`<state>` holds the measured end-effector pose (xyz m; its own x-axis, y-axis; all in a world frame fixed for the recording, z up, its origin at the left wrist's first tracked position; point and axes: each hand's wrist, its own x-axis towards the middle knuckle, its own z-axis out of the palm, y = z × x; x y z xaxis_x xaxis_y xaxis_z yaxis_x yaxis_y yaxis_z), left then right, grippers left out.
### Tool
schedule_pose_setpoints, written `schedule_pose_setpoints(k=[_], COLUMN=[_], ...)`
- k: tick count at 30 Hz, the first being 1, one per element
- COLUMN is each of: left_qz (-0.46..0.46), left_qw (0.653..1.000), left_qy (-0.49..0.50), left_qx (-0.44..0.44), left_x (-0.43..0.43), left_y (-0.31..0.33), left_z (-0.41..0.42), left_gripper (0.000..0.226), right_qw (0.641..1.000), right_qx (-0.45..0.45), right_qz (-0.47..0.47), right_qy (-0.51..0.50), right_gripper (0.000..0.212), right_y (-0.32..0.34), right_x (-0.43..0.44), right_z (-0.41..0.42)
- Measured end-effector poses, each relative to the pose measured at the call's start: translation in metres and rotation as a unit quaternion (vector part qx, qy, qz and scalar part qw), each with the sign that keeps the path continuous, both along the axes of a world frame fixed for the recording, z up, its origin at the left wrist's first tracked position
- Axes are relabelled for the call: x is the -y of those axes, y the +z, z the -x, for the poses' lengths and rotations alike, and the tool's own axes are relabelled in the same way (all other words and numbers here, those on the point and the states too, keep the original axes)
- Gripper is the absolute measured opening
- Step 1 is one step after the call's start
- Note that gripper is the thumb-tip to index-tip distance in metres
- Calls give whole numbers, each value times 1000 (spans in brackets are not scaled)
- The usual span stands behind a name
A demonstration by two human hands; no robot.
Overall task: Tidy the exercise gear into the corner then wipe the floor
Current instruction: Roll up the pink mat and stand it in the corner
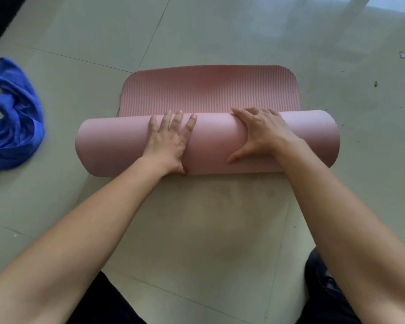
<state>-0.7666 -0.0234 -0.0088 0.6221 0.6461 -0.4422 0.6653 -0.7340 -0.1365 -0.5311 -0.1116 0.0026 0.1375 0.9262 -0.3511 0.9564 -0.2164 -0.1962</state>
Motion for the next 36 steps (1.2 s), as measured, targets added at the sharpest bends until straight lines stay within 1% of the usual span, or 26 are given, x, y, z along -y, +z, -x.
schedule_pose_setpoints(k=[2,4,6,7,9,10,11,13,14,15,17,18,19,21,23,25,27,30,32,34,36], left_qz=[-10,15,81,135,247,279,281,233,215,203,166,121,67,-4,-26,-45,-64,-52,-55,-89,-125], left_qw=[998,995,990,984,964,956,957,971,973,971,955,949,949,958,968,973,973,975,974,963,945], left_qy=[10,16,23,32,53,53,41,22,37,66,131,150,157,143,129,134,139,144,149,174,174], left_qx=[53,99,117,113,83,69,60,55,73,109,209,248,266,249,212,182,170,159,159,187,246], left_x=[-1,-12,-26,-31,-35,-34,-31,-24,-22,-21,-15,-9,0,20,33,24,2,-36,-52,-54,-42], left_y=[-2,4,14,18,23,23,20,15,15,17,18,14,9,-4,-21,-31,-36,-34,-28,-23,-19], left_z=[-3,-5,-6,-4,-2,-2,-2,-2,0,3,8,8,5,-3,-12,-20,-34,-58,-72,-80,-83], left_gripper=[131,118,107,104,105,110,116,123,121,114,87,75,68,63,66,70,72,71,66,61,60], right_qw=[999,994,983,977,966,965,969,981,986,988,987,984,979,966,949,938,938,956,965,970,974], right_qx=[24,43,43,44,63,74,80,72,69,67,63,64,63,42,16,7,27,61,60,48,35], right_qz=[-33,-98,-174,-206,-243,-237,-216,-153,-123,-99,-70,-63,-65,-110,-179,-243,-270,-227,-196,-166,-138], right_qy=[-11,-14,-30,-43,-68,-79,-88,-91,-93,-98,-128,-153,-180,-231,-260,-247,-216,-175,-166,-169,-176], right_gripper=[127,108,93,88,78,74,70,69,69,67,63,60,57,53,48,45,49,64,67,67,66], right_y=[-11,-21,-25,-26,-31,-35,-39,-45,-45,-46,-46,-44,-42,-37,-35,-35,-46,-68,-71,-65,-55], right_x=[20,46,68,76,85,86,85,74,64,51,18,0,-15,-33,-27,0,36,74,68,48,24], right_z=[8,19,28,33,44,49,52,51,47,39,23,14,7,-2,-2,12,25,26,16,6,-11])
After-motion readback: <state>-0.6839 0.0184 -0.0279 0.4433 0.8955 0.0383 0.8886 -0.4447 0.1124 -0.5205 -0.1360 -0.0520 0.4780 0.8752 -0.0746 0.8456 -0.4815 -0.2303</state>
